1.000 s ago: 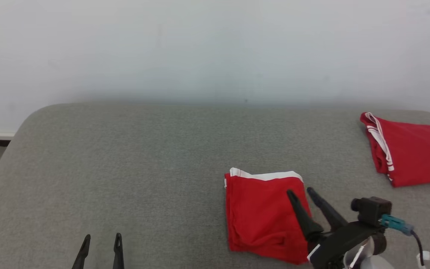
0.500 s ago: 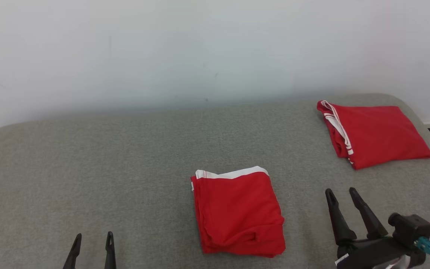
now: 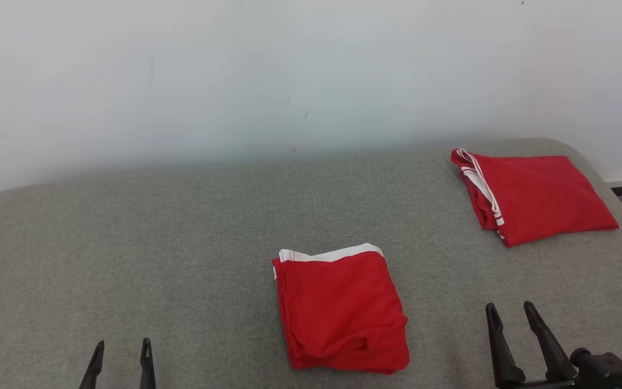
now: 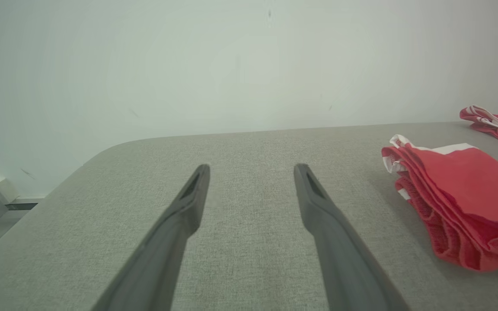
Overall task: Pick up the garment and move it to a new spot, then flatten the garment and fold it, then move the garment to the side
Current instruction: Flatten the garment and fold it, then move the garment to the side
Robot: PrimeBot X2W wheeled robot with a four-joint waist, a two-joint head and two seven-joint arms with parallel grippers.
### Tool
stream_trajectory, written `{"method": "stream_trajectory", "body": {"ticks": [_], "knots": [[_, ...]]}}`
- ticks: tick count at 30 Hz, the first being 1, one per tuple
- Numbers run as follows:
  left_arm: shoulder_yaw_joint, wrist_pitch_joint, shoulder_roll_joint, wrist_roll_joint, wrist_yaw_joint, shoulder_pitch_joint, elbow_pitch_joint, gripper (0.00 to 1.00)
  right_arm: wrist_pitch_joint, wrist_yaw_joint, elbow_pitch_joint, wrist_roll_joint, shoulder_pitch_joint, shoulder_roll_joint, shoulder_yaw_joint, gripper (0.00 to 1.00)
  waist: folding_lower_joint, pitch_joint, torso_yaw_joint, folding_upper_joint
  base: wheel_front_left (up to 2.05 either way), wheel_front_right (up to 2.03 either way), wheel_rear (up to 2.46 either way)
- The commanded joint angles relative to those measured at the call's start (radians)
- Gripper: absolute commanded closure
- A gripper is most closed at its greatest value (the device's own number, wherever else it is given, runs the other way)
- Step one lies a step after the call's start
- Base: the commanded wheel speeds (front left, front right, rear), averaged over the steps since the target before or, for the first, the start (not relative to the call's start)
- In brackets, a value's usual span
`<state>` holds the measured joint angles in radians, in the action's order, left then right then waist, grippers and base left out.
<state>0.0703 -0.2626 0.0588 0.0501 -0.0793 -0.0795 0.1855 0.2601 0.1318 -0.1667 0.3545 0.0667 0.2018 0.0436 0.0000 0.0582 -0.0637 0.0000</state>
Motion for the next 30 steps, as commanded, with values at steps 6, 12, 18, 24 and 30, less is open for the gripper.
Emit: {"method": "stream_trajectory", "body": {"ticks": [6,12,18,24,30], "knots": [[0.013,-0.003,0.007,-0.008,0.005,-0.029,-0.009,0.00,0.006,-0.002,0.027,-0.087,0.022,-0.024,-0.007,0.00,0.0000,0.009,0.005,0.0000,0.00,0.00,0.00],[0.018,-0.003,0.007,-0.017,0.014,-0.050,-0.017,0.00,0.005,-0.002,0.019,-0.118,0.022,-0.036,-0.013,0.00,0.0000,0.018,0.011,0.0000,0.00,0.00,0.00],[0.007,-0.003,0.009,-0.029,0.014,-0.066,-0.019,0.00,0.006,-0.002,-0.003,-0.124,0.013,-0.033,-0.004,0.00,0.0000,0.021,0.020,0.0000,0.00,0.00,0.00],[0.003,-0.003,0.011,-0.035,0.015,-0.082,-0.029,0.00,0.006,-0.002,-0.015,-0.129,0.010,-0.036,-0.002,0.00,0.0000,0.022,0.027,0.0000,0.00,0.00,0.00],[-0.003,-0.003,0.015,-0.030,0.006,-0.090,-0.042,0.00,0.006,-0.002,-0.019,-0.129,0.013,-0.042,-0.009,0.00,0.0000,0.022,0.033,0.0000,0.00,0.00,0.00]]}}
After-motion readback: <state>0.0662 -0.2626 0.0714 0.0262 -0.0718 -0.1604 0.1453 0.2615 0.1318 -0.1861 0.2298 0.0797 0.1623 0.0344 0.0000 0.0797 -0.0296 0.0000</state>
